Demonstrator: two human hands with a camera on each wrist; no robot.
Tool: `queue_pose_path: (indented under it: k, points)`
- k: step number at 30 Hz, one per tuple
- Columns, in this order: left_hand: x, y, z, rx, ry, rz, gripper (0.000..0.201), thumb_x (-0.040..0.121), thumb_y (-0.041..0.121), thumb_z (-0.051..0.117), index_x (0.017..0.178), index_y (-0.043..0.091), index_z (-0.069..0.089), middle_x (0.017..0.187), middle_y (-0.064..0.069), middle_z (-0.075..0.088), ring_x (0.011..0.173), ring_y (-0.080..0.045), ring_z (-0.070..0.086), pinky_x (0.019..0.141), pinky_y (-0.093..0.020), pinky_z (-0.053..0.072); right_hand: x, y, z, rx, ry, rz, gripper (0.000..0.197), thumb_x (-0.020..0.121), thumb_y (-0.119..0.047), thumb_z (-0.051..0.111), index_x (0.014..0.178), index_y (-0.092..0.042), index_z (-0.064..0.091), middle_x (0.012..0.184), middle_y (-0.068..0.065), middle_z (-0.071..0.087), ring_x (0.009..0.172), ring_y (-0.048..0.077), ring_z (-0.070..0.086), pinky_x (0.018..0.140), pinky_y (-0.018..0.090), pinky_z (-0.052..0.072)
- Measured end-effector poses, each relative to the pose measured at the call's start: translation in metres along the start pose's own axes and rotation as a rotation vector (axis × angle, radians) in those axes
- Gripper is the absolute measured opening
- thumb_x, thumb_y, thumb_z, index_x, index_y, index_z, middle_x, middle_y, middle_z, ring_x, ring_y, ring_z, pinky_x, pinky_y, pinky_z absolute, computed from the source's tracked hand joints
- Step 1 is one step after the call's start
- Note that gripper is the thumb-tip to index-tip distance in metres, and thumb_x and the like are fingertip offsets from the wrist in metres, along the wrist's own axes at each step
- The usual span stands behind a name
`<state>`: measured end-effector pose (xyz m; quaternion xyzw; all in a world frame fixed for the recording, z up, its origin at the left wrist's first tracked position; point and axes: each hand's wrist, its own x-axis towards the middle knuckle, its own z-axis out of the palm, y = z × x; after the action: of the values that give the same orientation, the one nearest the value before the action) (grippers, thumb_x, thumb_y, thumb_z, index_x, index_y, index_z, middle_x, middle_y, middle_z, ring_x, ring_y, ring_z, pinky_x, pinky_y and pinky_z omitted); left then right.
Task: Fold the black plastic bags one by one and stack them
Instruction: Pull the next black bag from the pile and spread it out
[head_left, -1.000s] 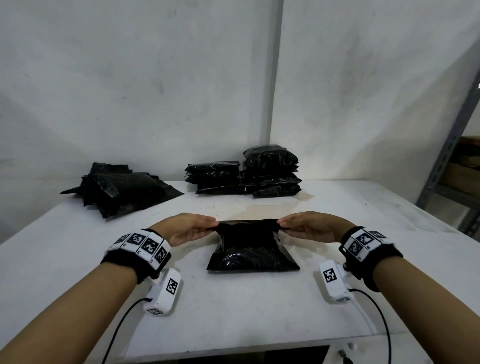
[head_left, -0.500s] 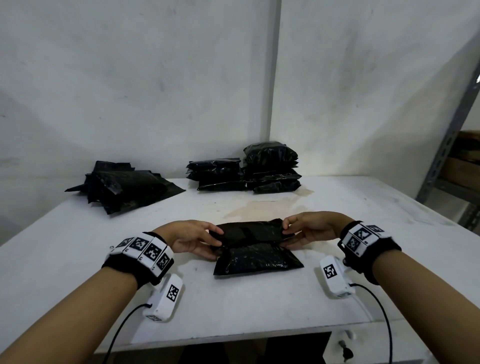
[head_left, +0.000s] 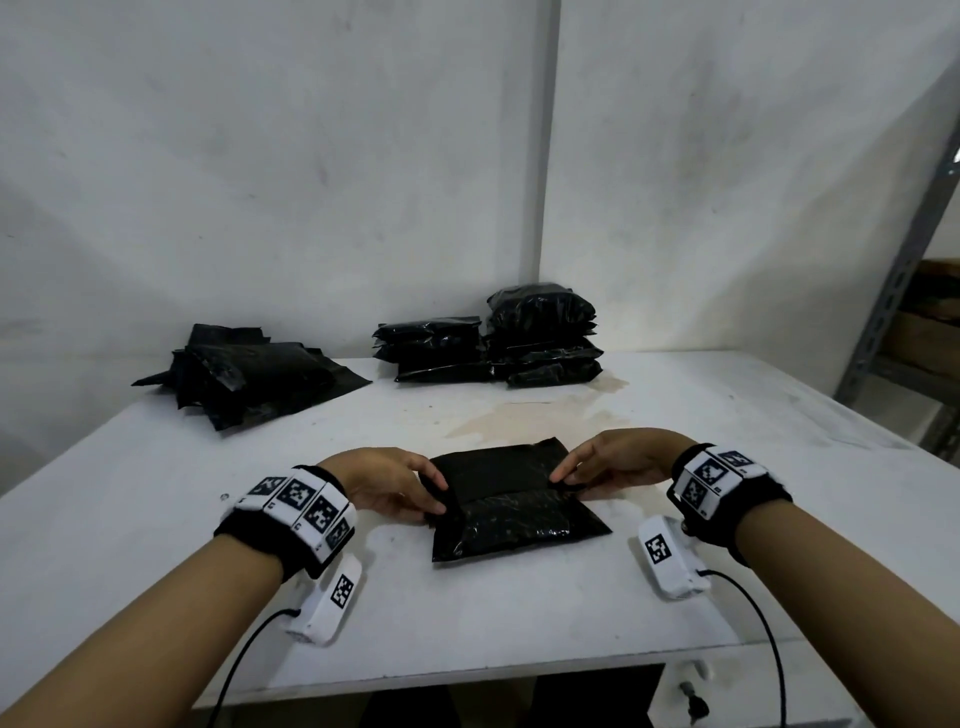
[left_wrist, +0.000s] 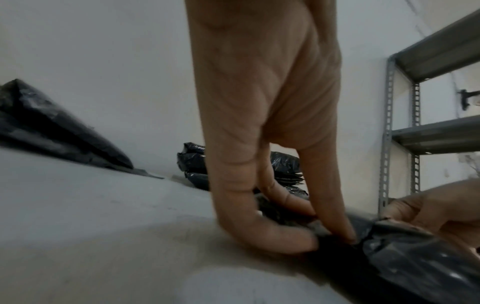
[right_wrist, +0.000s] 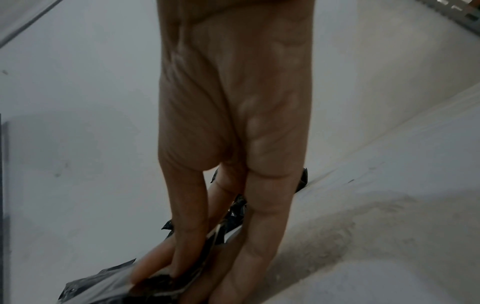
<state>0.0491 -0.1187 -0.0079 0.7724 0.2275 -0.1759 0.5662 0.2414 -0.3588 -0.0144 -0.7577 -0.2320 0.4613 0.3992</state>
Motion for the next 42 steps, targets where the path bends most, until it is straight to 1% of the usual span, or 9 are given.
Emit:
queue_pose_path:
  k: [4,7,11,17,22,29,34,38,42]
  points:
    - [-0.002,0.012,-0.004,0.557,0.227,0.071,0.027,0.074,0.010,0.076,0.092,0.025,0.062,0.103,-0.003,0.056,0.100,-0.018,0.049,0.073,-0.022,0.039,-0.001,0.000,0.000,-0.025,0.012,0.000,0.023,0.093,0.005,0.055,0.097,-0.010,0.072,0.092,0.003,0.073,0.090,0.012,0.068,0.078,0.018,0.056]
    - [0.002,0.022,0.008,0.639,0.447,0.365,0.017,0.080,0.020,0.072,0.092,0.030,0.065,0.109,-0.007,0.048,0.109,-0.023,0.047,0.081,-0.023,0.036,0.000,0.000,0.000,-0.027,0.009,-0.007,0.022,0.092,0.004,0.056,0.097,-0.010,0.072,0.093,0.003,0.073,0.090,0.012,0.068,0.078,0.019,0.056]
    - [0.009,0.024,0.044,0.678,0.222,0.621,0.048,0.073,0.044,0.079,0.118,0.035,0.063,0.120,0.003,0.046,0.117,-0.011,0.041,0.104,-0.024,0.034,0.001,-0.001,0.002,-0.048,0.001,-0.018,0.020,0.093,0.005,0.054,0.092,-0.009,0.069,0.090,0.006,0.070,0.085,0.012,0.067,0.081,0.020,0.056]
    - [0.023,0.020,0.056,0.957,0.176,0.554,0.075,0.069,0.048,0.080,0.137,0.042,0.047,0.140,0.008,0.039,0.128,-0.013,0.030,0.111,-0.033,0.028,-0.001,-0.001,-0.003,0.109,0.019,0.035,0.011,0.090,-0.011,0.066,0.091,-0.006,0.056,0.096,0.015,0.068,0.085,0.023,0.071,0.074,0.030,0.059]
    - [0.024,0.020,0.056,0.983,0.160,0.537,0.074,0.069,0.046,0.080,0.136,0.041,0.047,0.140,0.009,0.036,0.128,-0.013,0.029,0.111,-0.033,0.028,0.012,-0.010,-0.007,0.100,0.224,0.087,0.054,0.091,-0.055,0.053,0.108,-0.004,0.056,0.086,0.008,0.060,0.064,0.014,0.060,0.056,0.026,0.054]
    - [0.029,0.016,0.052,0.918,0.183,0.539,0.074,0.062,0.046,0.084,0.129,0.044,0.052,0.131,0.012,0.039,0.123,-0.015,0.035,0.108,-0.035,0.033,0.029,-0.013,0.007,0.185,0.338,0.081,0.018,0.085,-0.016,0.073,0.081,-0.009,0.056,0.075,0.003,0.054,0.064,0.012,0.052,0.044,0.018,0.048]
    - [0.027,0.016,0.053,0.925,0.173,0.513,0.073,0.062,0.042,0.085,0.127,0.047,0.052,0.133,0.016,0.039,0.122,-0.015,0.037,0.106,-0.036,0.035,0.016,-0.012,0.007,0.101,0.376,0.131,0.026,0.084,-0.018,0.074,0.076,-0.009,0.051,0.071,0.004,0.051,0.062,0.012,0.050,0.044,0.018,0.049]
    - [0.025,0.017,0.055,0.916,0.174,0.515,0.073,0.062,0.039,0.086,0.127,0.045,0.052,0.131,0.011,0.038,0.120,-0.015,0.037,0.106,-0.035,0.036,0.017,-0.020,0.007,-0.175,0.585,-0.196,0.031,0.072,-0.026,0.085,0.077,-0.011,0.058,0.074,0.002,0.061,0.064,0.008,0.055,0.052,0.017,0.047]
    - [0.021,0.018,0.056,0.790,0.208,0.491,0.082,0.057,0.033,0.090,0.125,0.040,0.044,0.119,0.004,0.036,0.113,-0.015,0.042,0.097,-0.030,0.044,0.001,-0.037,0.016,-0.372,0.241,-0.165,0.014,0.079,-0.017,0.079,0.081,-0.016,0.066,0.078,0.000,0.066,0.067,0.007,0.059,0.063,0.016,0.051]
